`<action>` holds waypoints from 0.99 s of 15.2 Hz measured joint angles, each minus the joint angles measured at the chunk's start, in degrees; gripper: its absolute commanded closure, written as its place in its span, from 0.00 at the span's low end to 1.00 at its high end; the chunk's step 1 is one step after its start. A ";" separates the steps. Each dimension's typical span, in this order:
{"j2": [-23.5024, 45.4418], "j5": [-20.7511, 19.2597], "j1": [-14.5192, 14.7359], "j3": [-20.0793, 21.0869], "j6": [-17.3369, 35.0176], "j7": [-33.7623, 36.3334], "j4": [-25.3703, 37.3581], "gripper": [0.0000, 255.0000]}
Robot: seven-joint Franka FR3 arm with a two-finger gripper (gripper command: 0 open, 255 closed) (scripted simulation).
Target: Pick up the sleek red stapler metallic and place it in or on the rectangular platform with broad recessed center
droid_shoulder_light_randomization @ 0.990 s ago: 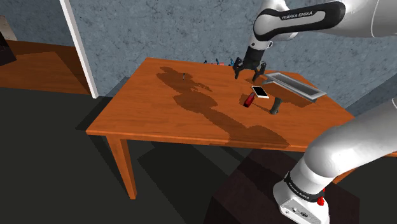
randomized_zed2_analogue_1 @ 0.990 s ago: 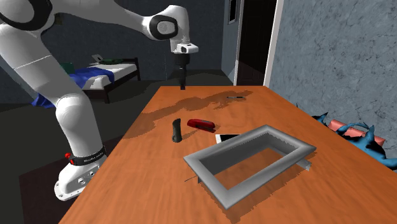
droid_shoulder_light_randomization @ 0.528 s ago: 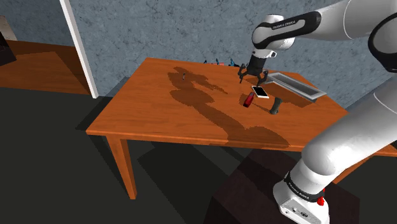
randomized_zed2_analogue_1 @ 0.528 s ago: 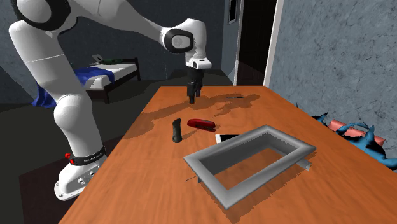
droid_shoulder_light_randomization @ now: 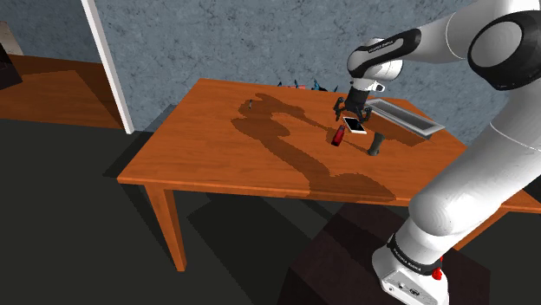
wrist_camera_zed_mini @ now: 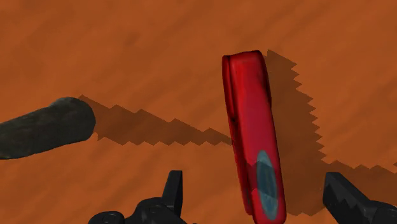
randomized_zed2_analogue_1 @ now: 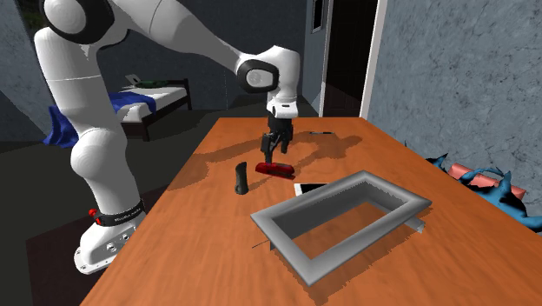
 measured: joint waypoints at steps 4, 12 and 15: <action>1.17 0.52 -0.14 -0.18 2.81 -0.06 -1.83 0.00; 2.35 1.05 -0.10 -0.15 5.65 -0.45 -3.55 0.00; 2.34 1.05 -0.10 -0.15 5.68 -0.45 -3.55 1.00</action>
